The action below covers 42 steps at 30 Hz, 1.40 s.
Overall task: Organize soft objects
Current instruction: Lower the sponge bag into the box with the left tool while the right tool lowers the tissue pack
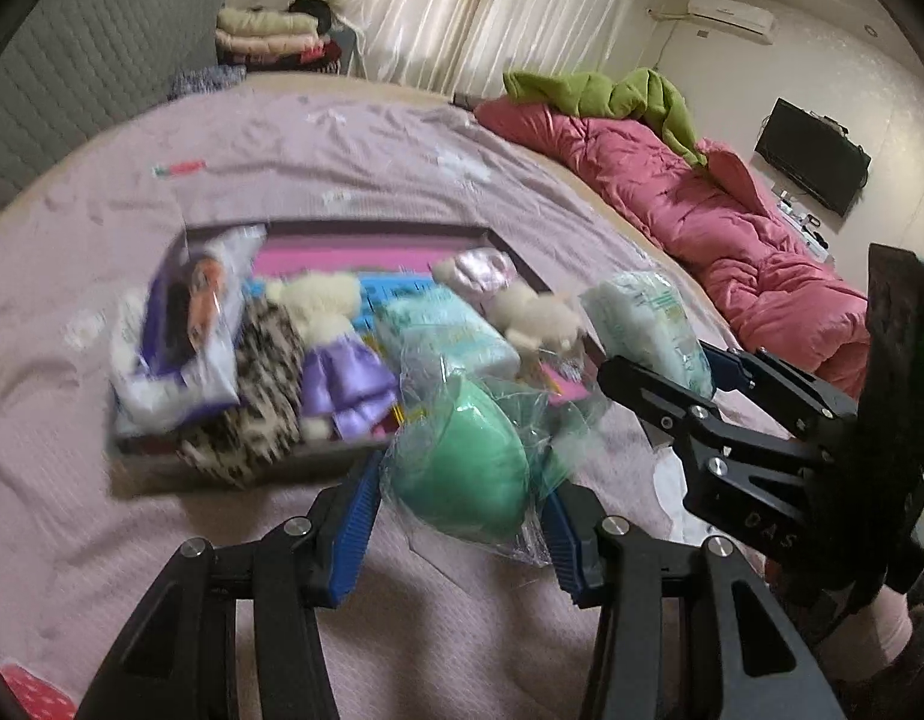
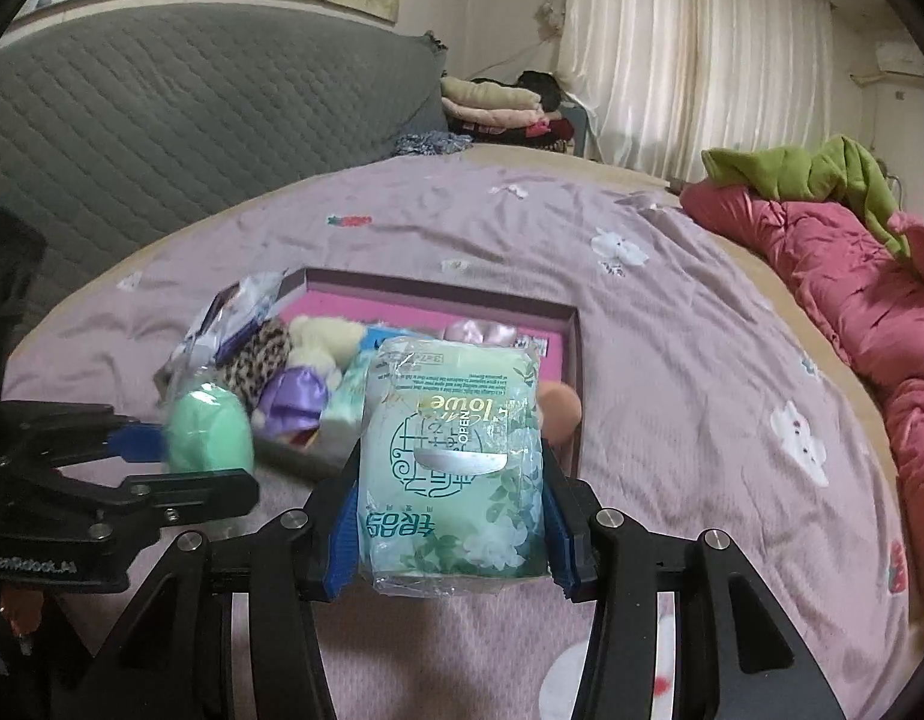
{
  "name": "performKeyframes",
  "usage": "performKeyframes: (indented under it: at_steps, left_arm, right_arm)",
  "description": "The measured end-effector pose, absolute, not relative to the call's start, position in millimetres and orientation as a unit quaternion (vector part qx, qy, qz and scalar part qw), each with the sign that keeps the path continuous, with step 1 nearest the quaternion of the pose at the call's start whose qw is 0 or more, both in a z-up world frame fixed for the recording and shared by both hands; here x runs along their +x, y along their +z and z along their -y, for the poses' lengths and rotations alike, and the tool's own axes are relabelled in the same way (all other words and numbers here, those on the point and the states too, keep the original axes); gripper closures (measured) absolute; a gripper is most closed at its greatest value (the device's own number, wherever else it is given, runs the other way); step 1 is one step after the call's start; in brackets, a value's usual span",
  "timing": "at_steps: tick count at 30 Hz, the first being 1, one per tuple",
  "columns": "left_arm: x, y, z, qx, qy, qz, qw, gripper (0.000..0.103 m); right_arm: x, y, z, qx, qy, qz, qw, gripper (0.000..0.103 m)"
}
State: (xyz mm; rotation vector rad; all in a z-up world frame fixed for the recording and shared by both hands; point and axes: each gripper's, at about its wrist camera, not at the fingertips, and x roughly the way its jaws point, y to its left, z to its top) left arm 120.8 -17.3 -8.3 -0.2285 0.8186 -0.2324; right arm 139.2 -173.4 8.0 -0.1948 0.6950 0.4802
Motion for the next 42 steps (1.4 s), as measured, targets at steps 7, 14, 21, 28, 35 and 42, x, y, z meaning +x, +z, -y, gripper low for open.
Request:
performKeyframes:
  at_steps: [7,14,21,28,35,42]
  left_arm:
    - [142.5,8.0,10.3,-0.084,-0.091,-0.378,0.917,0.053]
    - [170.1,2.2,6.7,-0.074,-0.073,-0.393,0.914,0.053]
    - [186.7,-12.1,4.4,-0.061,-0.056,-0.417,0.905,0.053]
    - [195.8,-21.6,0.2,-0.063,-0.050,-0.432,0.898,0.052]
    - [198.2,-27.7,-0.6,-0.061,-0.048,-0.437,0.896,0.052]
    - [201.0,-31.4,-1.1,-0.060,-0.050,-0.438,0.896,0.052]
  right_arm:
    - [163.0,16.9,168.5,-0.076,0.218,-0.335,0.913,0.052]
    - [180.7,24.1,157.7,-0.079,0.219,-0.327,0.916,0.052]
    - [189.2,25.1,146.7,-0.083,0.224,-0.322,0.916,0.052]
    - [195.4,18.6,136.3,-0.092,0.227,-0.330,0.912,0.052]
    - [203.9,6.1,127.0,-0.104,0.219,-0.351,0.904,0.052]
    - [214.2,-8.8,124.3,-0.122,0.210,-0.377,0.894,0.052]
